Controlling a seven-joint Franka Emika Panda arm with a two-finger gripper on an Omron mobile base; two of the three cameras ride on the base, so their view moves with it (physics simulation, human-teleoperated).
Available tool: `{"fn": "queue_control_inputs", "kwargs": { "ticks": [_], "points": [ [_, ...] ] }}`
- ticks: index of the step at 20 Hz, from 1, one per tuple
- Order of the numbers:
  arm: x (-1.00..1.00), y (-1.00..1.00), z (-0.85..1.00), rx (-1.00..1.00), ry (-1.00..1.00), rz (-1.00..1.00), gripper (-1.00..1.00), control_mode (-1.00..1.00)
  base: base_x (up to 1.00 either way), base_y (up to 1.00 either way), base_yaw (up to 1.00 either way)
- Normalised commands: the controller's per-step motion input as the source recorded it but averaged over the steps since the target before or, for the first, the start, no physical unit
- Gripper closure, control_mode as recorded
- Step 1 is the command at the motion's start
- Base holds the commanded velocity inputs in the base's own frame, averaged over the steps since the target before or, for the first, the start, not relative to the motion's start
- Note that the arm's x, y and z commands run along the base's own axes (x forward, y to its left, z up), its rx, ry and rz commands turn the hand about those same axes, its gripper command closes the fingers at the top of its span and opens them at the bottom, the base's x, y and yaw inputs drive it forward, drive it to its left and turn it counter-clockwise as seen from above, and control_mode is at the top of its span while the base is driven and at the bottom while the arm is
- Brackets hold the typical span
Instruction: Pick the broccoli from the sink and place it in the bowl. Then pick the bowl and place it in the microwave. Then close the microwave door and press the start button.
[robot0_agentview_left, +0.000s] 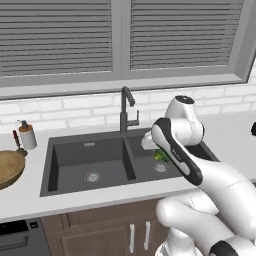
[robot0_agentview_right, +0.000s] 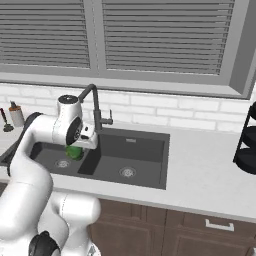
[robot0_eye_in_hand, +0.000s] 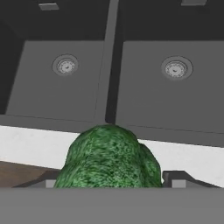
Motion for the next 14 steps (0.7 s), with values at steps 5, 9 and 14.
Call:
{"fn": "queue_control_inputs", "kwargs": {
  "ticks": [5,9,14],
  "points": [
    [-0.09,-0.04,0.04,0.06,-0.03,0.00,1.00,1.00,-0.10,-0.01,0.00],
    [0.00,0.00,0.00,0.00,0.00,0.00,1.00,1.00,-0.09,0.38,0.00],
    [0.00,0.00,0.00,0.00,0.00,0.00,1.00,1.00,-0.51,0.98,0.00]
  ]
}}
